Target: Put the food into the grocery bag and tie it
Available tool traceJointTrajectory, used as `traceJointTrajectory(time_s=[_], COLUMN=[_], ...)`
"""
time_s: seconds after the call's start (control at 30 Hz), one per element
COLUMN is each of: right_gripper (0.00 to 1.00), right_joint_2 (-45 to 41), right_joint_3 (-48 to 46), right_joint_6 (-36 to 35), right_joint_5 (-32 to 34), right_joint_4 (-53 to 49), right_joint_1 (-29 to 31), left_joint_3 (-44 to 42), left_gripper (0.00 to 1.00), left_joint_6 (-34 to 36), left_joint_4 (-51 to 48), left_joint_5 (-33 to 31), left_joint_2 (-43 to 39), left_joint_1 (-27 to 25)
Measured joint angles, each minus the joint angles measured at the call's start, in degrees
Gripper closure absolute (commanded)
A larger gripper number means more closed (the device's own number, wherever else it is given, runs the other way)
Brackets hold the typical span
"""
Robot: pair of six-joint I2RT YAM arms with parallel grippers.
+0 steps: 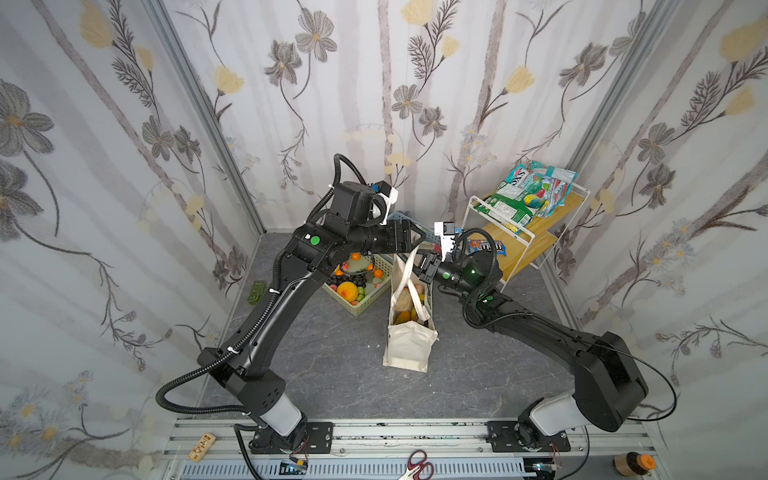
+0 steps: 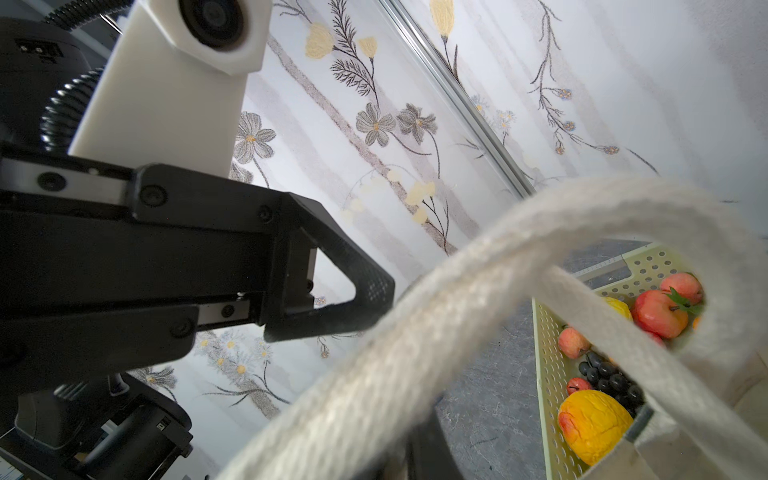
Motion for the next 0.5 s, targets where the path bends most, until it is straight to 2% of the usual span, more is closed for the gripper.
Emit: traceJointTrajectory(time_s=[0.27, 0.4, 0.5], right_gripper=[0.88, 0.88, 0.88], right_joint_2=[0.15, 0.15, 0.20], right_joint_3=[0.04, 0.31, 0.57], right_joint_6=[0.24, 0.22, 0.22], right_joint_5=[0.20, 0.20, 0.17], right_joint_4=[0.92, 0.90, 0.79], right_joint_1=[0.00, 0.02, 0.07], left_joint_3=[-0.24, -2.01, -2.58], left_gripper=[0.26, 0.25, 0.23], left_joint_6=[1.49, 1.49, 1.36], left_joint_4=[-2.84, -2.89, -1.90], left_joint_5=[-7.67, -8.22, -5.20], left_joint_2=[-0.85, -0.85, -0.63], left_joint_1=[0.35, 0.66, 0.72])
